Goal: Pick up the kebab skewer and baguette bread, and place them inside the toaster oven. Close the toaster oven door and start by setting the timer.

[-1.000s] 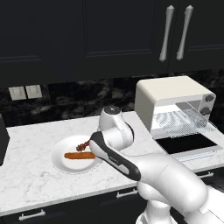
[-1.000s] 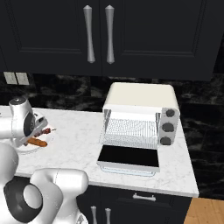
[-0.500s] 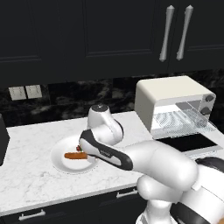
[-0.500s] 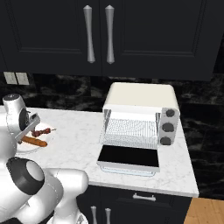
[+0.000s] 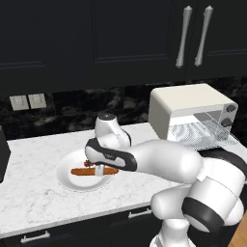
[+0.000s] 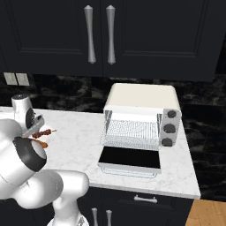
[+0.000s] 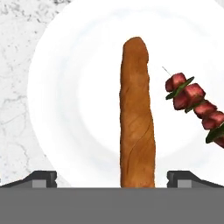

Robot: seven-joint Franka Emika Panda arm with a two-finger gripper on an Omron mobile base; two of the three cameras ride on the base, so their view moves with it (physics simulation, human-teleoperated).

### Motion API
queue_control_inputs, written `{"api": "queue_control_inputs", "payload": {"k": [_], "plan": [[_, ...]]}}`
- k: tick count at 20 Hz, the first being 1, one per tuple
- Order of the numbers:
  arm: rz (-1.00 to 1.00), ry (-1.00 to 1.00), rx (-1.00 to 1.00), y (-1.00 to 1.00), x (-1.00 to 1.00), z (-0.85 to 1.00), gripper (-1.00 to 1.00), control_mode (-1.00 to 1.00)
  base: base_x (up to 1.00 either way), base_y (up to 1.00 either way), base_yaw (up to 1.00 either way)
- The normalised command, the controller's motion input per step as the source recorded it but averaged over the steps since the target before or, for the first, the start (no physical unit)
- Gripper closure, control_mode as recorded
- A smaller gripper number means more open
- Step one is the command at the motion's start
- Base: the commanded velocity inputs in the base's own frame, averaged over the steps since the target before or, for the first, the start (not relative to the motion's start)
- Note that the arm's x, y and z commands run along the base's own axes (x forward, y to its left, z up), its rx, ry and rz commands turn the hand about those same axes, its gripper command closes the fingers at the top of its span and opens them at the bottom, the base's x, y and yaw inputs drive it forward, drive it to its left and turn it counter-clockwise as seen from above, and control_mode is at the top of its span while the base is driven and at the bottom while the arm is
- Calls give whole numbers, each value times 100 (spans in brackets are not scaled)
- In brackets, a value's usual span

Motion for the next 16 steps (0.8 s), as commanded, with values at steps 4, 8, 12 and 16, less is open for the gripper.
{"api": "queue_control_inputs", "payload": {"k": [4, 8, 12, 16], "plan": [[0, 3, 0, 5, 5, -37, -100, -100, 0, 0, 0], [0, 0, 0, 0, 11, -28, -100, -100, 0, 0, 0], [0, 0, 0, 0, 13, -20, -100, -100, 0, 0, 0], [0, 0, 0, 3, 14, -9, -100, -100, 0, 0, 0]]}}
